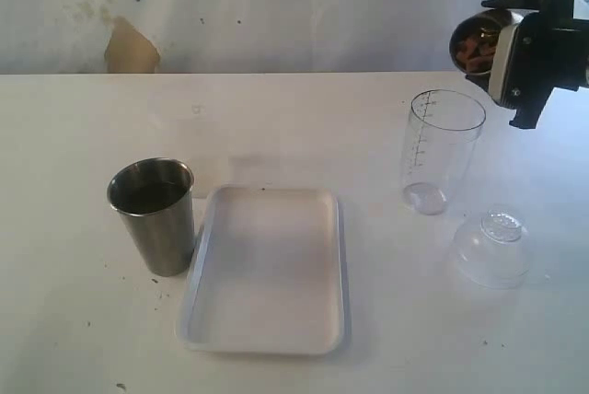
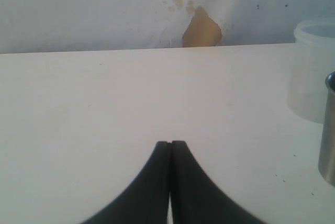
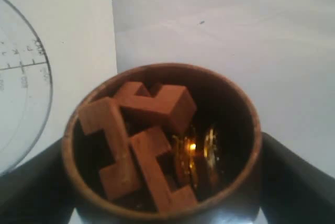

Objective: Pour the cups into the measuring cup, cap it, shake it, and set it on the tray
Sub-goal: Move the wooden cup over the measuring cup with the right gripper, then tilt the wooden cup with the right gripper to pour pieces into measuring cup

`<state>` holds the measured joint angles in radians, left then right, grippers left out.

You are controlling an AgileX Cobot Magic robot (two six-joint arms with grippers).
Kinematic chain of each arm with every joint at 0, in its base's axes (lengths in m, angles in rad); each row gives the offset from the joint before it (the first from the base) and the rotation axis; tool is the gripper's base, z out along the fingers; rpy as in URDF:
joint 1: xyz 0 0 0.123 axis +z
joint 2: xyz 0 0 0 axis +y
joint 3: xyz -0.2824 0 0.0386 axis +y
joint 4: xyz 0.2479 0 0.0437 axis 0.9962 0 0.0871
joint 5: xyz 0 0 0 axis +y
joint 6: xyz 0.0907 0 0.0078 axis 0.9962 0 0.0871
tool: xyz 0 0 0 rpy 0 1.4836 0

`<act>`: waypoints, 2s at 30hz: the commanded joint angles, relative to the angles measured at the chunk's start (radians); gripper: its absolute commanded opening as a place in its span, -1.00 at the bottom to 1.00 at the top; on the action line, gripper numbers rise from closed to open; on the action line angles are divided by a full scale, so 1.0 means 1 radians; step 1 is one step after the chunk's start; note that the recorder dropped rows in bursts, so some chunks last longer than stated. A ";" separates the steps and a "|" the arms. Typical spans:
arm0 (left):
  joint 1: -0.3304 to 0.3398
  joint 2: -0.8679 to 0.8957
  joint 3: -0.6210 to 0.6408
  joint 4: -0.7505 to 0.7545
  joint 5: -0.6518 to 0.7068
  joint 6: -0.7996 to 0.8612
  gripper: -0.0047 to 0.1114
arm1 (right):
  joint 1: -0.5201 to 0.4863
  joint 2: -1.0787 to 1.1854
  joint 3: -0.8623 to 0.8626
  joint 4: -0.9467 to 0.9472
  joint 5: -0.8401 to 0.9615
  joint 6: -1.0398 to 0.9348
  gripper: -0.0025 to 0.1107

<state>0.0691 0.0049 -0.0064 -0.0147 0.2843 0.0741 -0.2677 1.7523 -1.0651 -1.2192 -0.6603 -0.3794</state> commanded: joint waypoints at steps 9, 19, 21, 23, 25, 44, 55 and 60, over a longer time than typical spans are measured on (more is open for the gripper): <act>0.004 -0.005 0.006 -0.011 0.000 -0.007 -0.92 | 0.048 -0.006 -0.010 0.005 0.063 -0.158 -0.96; 0.004 -0.005 0.006 -0.011 0.000 -0.007 -0.92 | 0.048 -0.034 -0.010 -0.042 0.075 -0.177 -0.96; 0.004 -0.005 0.006 -0.011 0.000 -0.007 -0.92 | 0.048 -0.044 -0.010 -0.042 0.081 -0.177 -0.96; 0.004 -0.005 0.006 -0.011 0.000 -0.007 -0.92 | 0.048 -0.046 -0.010 -0.042 0.082 -0.177 -0.96; 0.004 -0.005 0.006 -0.011 0.000 -0.007 -0.92 | 0.048 -0.046 -0.010 -0.052 0.096 -0.177 -0.96; 0.004 -0.005 0.006 -0.011 0.000 -0.007 -0.92 | 0.090 -0.046 -0.020 -0.146 0.188 -0.279 -0.96; 0.004 -0.005 0.006 -0.011 0.000 -0.007 -0.92 | 0.098 -0.046 -0.020 -0.157 0.203 -0.332 -0.96; 0.004 -0.005 0.006 -0.011 0.000 -0.007 -0.92 | 0.117 -0.049 -0.020 -0.245 0.271 -0.349 -0.96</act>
<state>0.0691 0.0049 -0.0064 -0.0155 0.2843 0.0741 -0.1653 1.7173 -1.0751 -1.4260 -0.4302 -0.7074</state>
